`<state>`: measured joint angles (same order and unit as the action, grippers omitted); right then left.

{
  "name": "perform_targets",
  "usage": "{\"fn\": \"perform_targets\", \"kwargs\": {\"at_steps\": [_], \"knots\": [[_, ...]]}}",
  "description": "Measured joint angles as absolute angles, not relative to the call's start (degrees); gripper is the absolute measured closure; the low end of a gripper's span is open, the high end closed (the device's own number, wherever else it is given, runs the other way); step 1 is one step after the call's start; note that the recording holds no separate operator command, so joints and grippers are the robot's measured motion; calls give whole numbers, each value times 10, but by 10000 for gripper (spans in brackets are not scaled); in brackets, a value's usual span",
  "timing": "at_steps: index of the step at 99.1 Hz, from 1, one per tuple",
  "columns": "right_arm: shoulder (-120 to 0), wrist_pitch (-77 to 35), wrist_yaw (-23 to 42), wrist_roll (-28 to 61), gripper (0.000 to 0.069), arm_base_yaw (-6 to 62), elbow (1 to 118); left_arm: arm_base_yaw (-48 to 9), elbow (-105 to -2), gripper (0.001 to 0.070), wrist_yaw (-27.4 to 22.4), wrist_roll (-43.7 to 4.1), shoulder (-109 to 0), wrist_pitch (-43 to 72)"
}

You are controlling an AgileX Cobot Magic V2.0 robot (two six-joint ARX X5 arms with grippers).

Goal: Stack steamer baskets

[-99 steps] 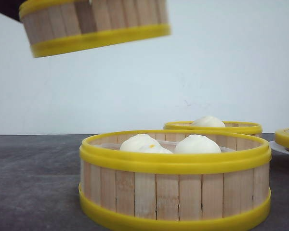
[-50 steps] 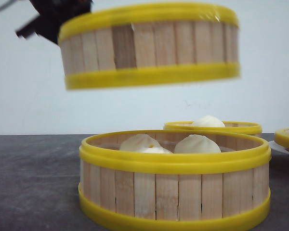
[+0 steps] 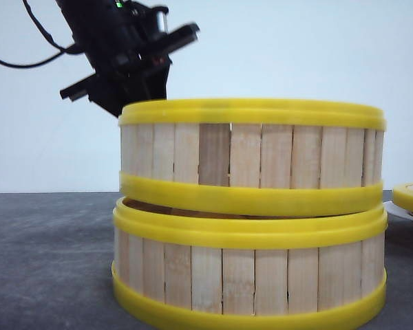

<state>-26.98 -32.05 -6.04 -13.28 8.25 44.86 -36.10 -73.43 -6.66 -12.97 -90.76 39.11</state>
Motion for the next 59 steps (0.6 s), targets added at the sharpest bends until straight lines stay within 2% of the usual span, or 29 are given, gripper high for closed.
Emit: {"fn": "perform_targets", "kwargs": {"at_steps": [59], "knots": [[-270, -322, -60, -133, 306, 83, 449, -363, -712, 685, -46, -143, -909, 409]]}}
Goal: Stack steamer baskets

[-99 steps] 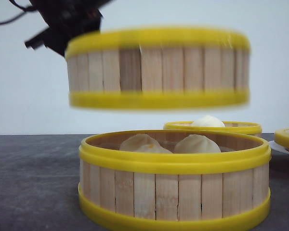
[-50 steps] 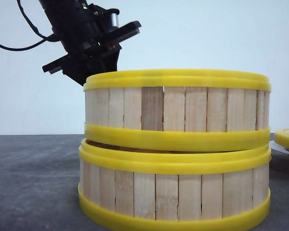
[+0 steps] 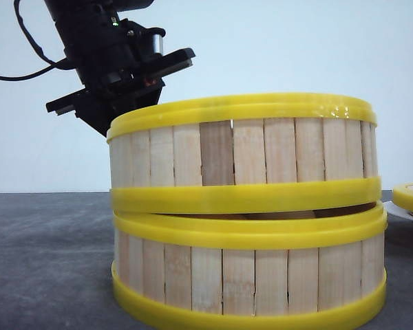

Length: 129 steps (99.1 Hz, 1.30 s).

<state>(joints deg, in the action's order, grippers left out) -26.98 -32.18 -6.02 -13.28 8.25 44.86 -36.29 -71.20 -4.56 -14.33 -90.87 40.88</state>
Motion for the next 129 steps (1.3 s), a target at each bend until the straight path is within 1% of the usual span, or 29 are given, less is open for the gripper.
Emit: {"fn": "perform_targets", "kwargs": {"at_steps": [31, 59, 62, 66, 77, 84, 94, 115, 129], "knots": [[-270, -322, -49, -133, 306, 83, 449, -380, -712, 685, -31, -144, -907, 401], [-270, -323, -44, -133, 306, 83, 449, -394, -712, 676, -32, -146, -904, 387], [-270, -323, -44, -133, 306, 83, 449, -394, -712, 664, -35, -146, -903, 387], [-270, -323, -44, -133, 306, 83, 449, -396, -712, 630, -39, -146, -903, 387], [-270, -323, -44, -133, 306, 83, 449, -401, -712, 490, -42, -146, -900, 385], [-270, -323, -44, -133, 306, 83, 449, -401, -711, 448, -31, -146, -889, 383], [-270, -323, -44, -133, 305, 83, 449, -400, -711, 433, -2, -146, -864, 376], [-279, -307, -45, -133, 294, 83, 449, -397, -711, 430, 59, -146, -776, 356], [-331, -303, -45, -133, 293, 83, 461, -394, -711, 433, 66, -146, -679, 317]]}}
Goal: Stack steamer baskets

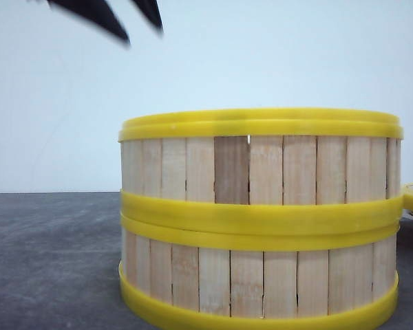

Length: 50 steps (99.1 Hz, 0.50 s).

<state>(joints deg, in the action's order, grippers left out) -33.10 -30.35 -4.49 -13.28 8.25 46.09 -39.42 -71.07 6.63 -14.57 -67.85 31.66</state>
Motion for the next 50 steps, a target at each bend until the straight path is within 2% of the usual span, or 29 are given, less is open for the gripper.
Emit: {"fn": "perform_targets", "kwargs": {"at_steps": [28, 50], "knots": [[-542, -276, -45, -133, 293, 83, 545, -388, -704, 436, 91, -128, -519, 346], [-745, -268, -45, -133, 293, 76, 649, -386, -583, 438, 92, -131, -382, 357]]}}
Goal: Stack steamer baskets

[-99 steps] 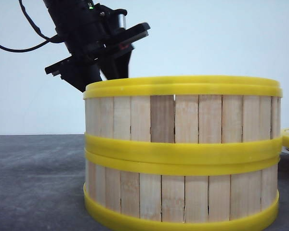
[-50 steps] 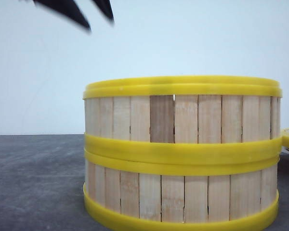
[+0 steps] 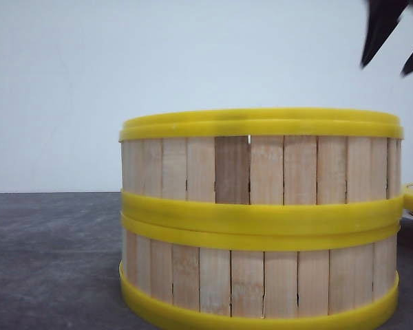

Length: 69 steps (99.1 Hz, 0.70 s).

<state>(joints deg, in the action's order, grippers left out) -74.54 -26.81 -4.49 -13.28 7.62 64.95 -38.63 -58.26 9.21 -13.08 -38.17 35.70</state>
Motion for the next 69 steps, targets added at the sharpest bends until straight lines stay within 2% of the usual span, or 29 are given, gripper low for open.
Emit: {"fn": "perform_targets", "kwargs": {"at_steps": [10, 21, 42, 59, 69], "knots": [[-834, -265, -45, -138, 293, 68, 683, -386, -538, 438, 92, -138, -309, 398], [-910, -260, -43, -149, 293, 54, 705, -387, -535, 438, 92, -149, -252, 458], [-1010, -252, -43, -170, 297, 32, 755, -386, -537, 438, 92, -163, -204, 513], [-1045, -241, -43, -177, 441, 30, 764, -387, -537, 438, 92, -166, -199, 529], [-1061, -236, -43, -183, 472, 30, 765, -386, -537, 438, 92, -166, -199, 529]]}}
